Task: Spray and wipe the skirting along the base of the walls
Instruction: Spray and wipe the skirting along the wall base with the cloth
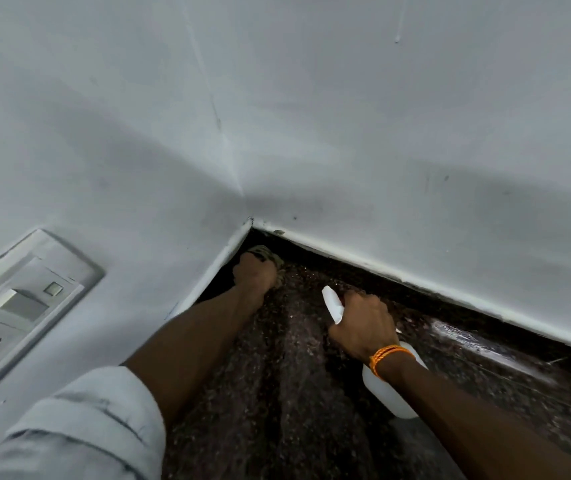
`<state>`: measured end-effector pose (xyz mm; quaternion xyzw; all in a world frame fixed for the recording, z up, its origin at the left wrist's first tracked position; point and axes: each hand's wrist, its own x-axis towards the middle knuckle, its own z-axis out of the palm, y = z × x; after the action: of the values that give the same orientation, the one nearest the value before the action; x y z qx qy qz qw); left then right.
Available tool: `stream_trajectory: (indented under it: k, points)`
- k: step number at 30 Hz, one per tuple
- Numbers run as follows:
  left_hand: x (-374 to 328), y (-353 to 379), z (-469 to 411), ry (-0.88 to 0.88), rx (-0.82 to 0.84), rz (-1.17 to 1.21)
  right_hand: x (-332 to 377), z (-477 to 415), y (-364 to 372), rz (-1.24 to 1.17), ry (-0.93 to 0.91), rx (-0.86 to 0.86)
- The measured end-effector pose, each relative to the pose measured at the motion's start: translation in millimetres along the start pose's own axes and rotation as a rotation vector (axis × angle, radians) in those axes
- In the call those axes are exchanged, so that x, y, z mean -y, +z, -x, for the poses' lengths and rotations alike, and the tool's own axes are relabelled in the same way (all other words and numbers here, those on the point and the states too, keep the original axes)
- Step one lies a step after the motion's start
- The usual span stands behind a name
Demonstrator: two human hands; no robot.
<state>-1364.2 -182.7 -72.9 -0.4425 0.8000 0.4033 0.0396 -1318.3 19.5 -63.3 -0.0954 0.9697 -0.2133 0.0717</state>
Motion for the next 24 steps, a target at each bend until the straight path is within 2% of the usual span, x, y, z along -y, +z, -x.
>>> stream_trajectory:
  k: [3,7,11,12,13,16,18,20,22,24]
  points:
    - [-25,34,12,-0.014,0.055,0.138,-16,2,1,-0.032,0.001,-0.049]
    - [-46,58,22,-0.140,0.029,0.419,-36,3,0,-0.034,0.030,-0.055]
    - [-44,25,-25,-0.163,-0.183,0.506,-39,6,-1,-0.036,0.041,-0.054]
    - [-43,17,-34,-0.143,-0.191,0.511,-39,5,0,-0.037,0.033,-0.059]
    - [-42,17,-38,-0.096,-0.183,0.458,-39,4,2,-0.036,0.026,-0.064]
    - [-28,22,-34,0.123,-0.202,0.082,-33,2,4,-0.043,0.005,-0.072]
    - [-9,15,-38,0.449,-0.157,-0.163,-24,1,5,-0.055,-0.010,-0.056]
    - [6,-5,-48,0.788,-0.006,-0.556,-15,0,8,-0.044,-0.041,-0.034]
    - [16,-24,-59,0.940,0.102,-0.948,-5,-3,11,-0.021,-0.076,-0.016]
    - [23,-33,-58,1.099,0.024,-1.214,6,-6,12,-0.045,-0.095,-0.019]
